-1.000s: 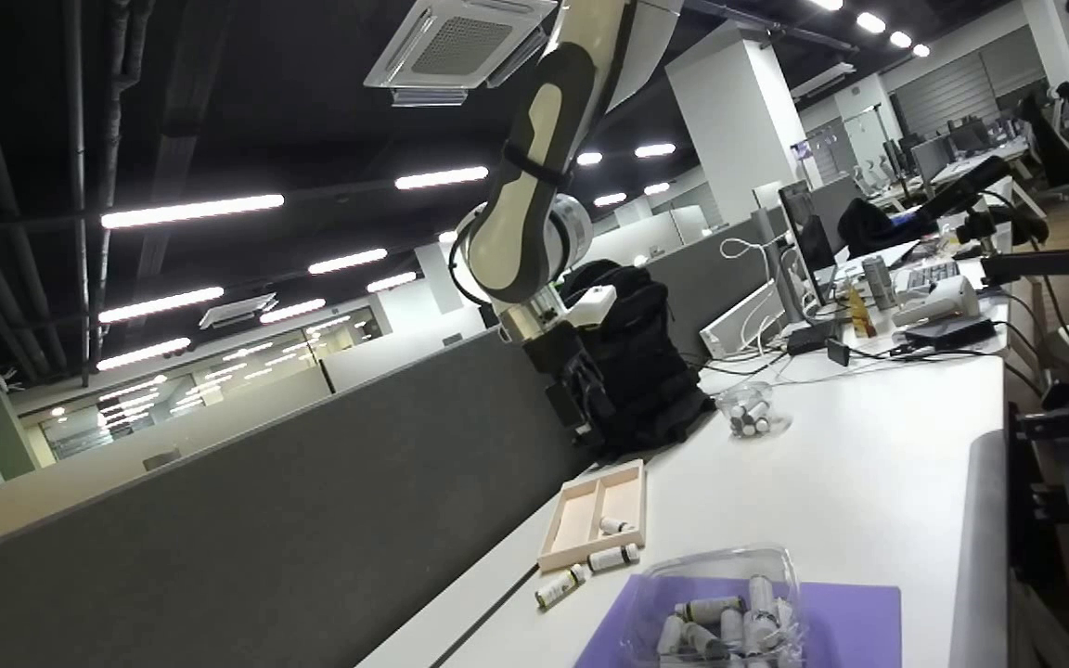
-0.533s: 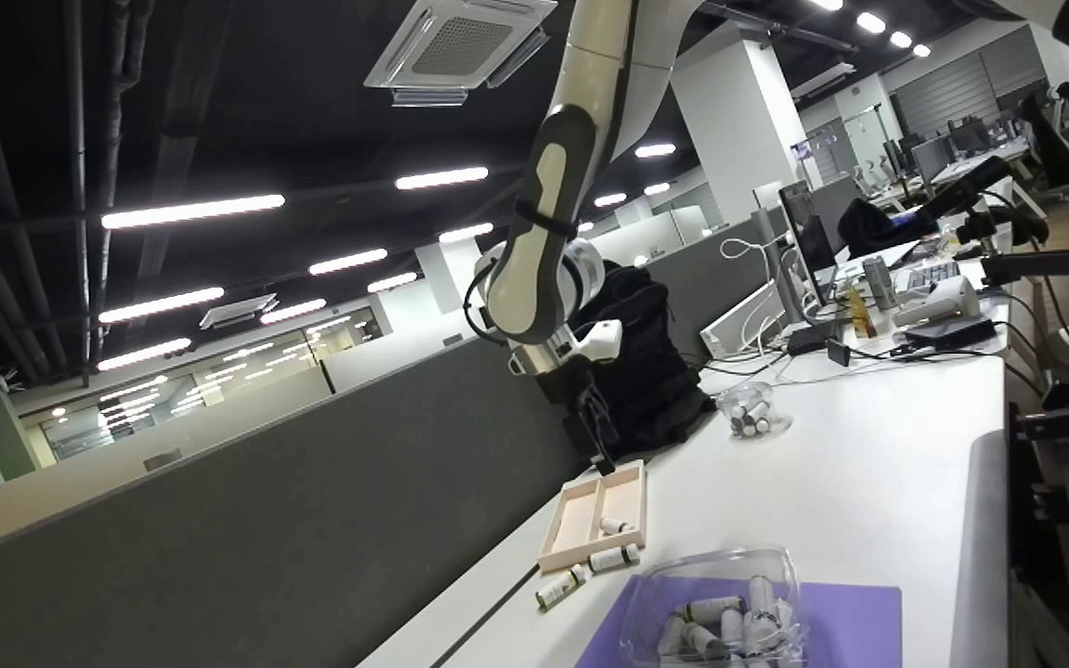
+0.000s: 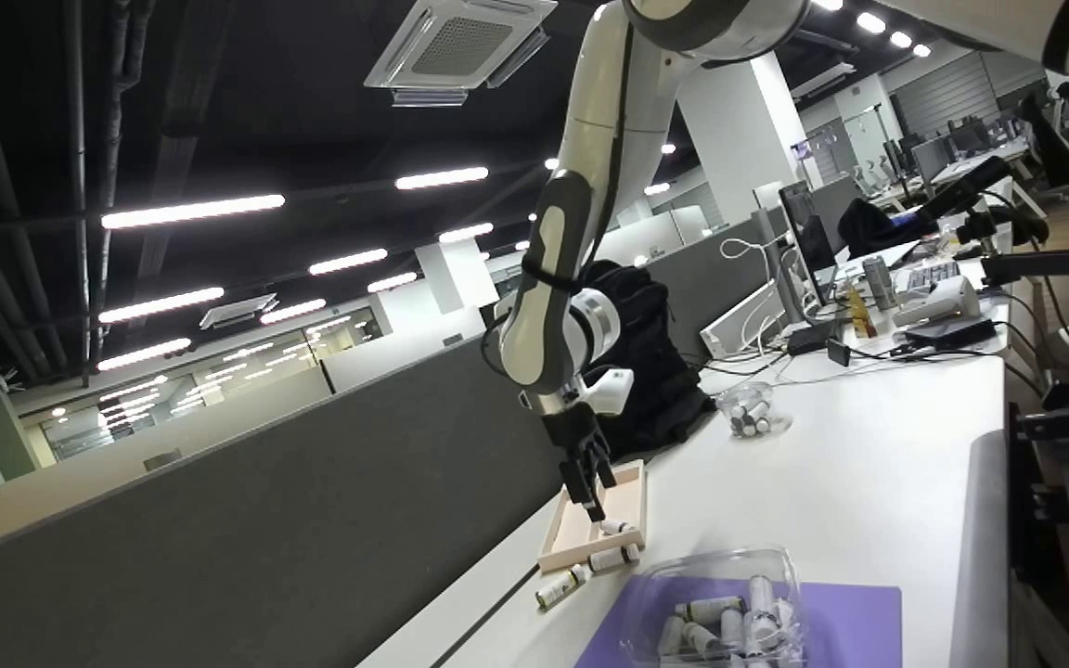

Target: Get a bottle next to the box and put it in the lower half of the box

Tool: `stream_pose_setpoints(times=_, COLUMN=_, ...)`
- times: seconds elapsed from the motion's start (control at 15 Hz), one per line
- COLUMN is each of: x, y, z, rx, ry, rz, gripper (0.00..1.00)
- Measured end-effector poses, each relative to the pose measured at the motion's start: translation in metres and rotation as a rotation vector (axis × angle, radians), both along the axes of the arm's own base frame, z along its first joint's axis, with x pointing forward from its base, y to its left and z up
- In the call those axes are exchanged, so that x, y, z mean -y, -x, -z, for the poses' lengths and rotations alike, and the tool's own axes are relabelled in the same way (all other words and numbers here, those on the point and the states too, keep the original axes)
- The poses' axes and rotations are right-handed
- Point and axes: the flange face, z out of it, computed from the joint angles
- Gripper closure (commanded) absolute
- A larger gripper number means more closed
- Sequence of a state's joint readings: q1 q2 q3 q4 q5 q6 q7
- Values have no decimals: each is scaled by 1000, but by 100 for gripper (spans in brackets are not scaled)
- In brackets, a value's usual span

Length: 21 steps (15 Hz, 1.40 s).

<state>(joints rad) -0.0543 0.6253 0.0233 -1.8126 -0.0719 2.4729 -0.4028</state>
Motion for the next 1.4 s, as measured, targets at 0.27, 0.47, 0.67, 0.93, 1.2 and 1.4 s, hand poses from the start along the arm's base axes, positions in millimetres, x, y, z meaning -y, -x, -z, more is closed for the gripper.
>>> stream_pose_setpoints(times=0.27, x=-2, y=0, z=16, rx=-17, ry=-12, rz=7, gripper=0)
stream_pose_setpoints(times=0.47, x=-4, y=0, z=17, rx=-12, ry=-5, rz=-7, gripper=0)
stream_pose_setpoints(times=0.67, x=-13, y=2, z=29, rx=-26, ry=-1, rz=-29, gripper=0)
stream_pose_setpoints(times=0.93, x=-23, y=1, z=52, rx=-49, ry=3, rz=-54, gripper=0)
stream_pose_setpoints(times=1.2, x=-28, y=-5, z=65, rx=-55, ry=-2, rz=-60, gripper=0)
stream_pose_setpoints(times=1.4, x=-29, y=-9, z=70, rx=-56, ry=-4, rz=-61, gripper=27)
